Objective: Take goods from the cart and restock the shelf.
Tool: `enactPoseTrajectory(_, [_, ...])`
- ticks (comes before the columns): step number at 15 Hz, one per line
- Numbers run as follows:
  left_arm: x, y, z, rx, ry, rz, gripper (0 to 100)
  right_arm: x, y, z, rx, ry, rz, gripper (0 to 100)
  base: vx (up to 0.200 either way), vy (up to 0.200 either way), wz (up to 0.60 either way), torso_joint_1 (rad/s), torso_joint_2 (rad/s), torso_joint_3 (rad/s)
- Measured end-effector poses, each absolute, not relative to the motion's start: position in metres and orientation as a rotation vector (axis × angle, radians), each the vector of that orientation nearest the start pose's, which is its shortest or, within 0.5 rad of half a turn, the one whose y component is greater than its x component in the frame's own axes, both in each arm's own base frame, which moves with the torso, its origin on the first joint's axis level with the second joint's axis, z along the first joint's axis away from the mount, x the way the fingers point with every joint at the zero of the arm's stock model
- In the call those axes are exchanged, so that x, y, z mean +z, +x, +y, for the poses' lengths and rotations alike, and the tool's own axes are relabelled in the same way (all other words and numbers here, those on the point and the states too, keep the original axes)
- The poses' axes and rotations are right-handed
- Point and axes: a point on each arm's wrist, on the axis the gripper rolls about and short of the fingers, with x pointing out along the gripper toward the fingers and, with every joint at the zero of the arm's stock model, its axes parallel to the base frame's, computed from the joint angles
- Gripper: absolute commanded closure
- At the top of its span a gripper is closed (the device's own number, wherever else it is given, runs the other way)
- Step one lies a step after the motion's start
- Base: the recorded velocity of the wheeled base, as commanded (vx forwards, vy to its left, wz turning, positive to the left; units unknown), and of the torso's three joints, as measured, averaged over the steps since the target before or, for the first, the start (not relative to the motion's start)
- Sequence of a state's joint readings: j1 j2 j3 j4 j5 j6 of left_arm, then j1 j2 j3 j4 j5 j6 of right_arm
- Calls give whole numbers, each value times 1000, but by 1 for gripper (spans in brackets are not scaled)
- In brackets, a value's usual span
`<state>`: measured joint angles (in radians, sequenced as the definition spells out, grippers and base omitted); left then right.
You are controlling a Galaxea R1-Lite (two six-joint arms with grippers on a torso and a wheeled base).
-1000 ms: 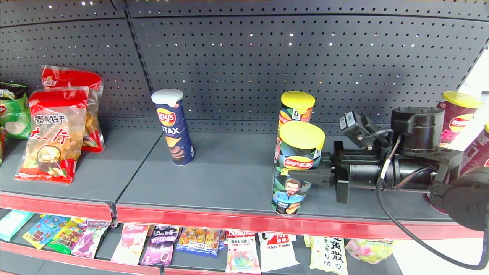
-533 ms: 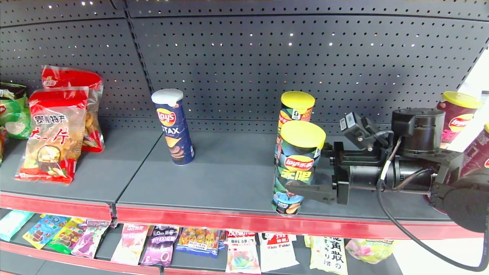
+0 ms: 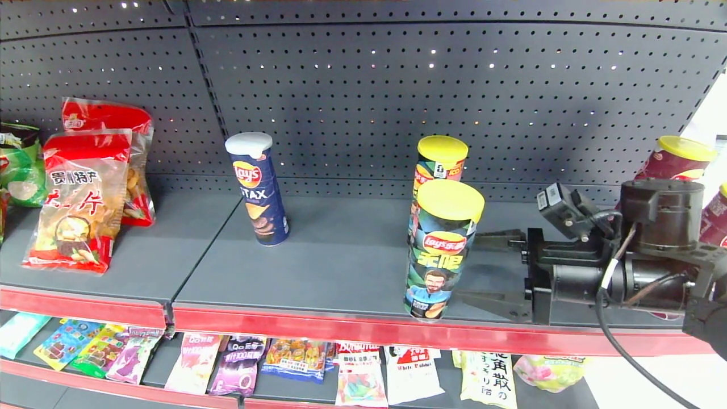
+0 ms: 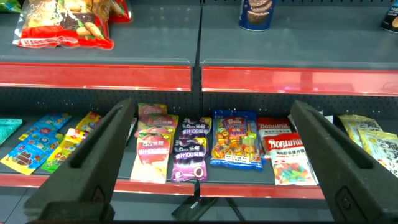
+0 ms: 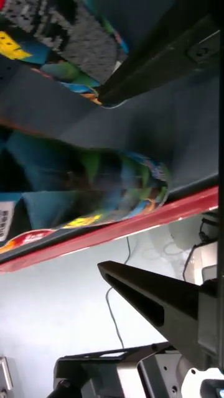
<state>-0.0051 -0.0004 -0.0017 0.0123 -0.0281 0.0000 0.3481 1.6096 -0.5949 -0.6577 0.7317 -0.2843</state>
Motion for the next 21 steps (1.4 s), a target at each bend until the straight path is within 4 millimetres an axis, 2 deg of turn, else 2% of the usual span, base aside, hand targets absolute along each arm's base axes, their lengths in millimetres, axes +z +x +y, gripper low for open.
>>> enactPoseTrajectory(5, [75,-23,0,-33,0,10,0,151,213,79,1017,-132,277,0,0,0,0,0,0,0])
enactPoseTrajectory(10, [75,-23,-1,-33,0,10,0,138,205,67,785,-171,371,0,0,0,0,0,0,0])
enactPoseTrajectory(14, [75,-23,-1,-33,0,10,0,128,220,71,563,-239,445,0,0,0,0,0,0,0])
enactPoseTrajectory(21, [75,-23,0,-34,0,10,0,118,237,91,604,-248,482,0,0,0,0,0,0,0])
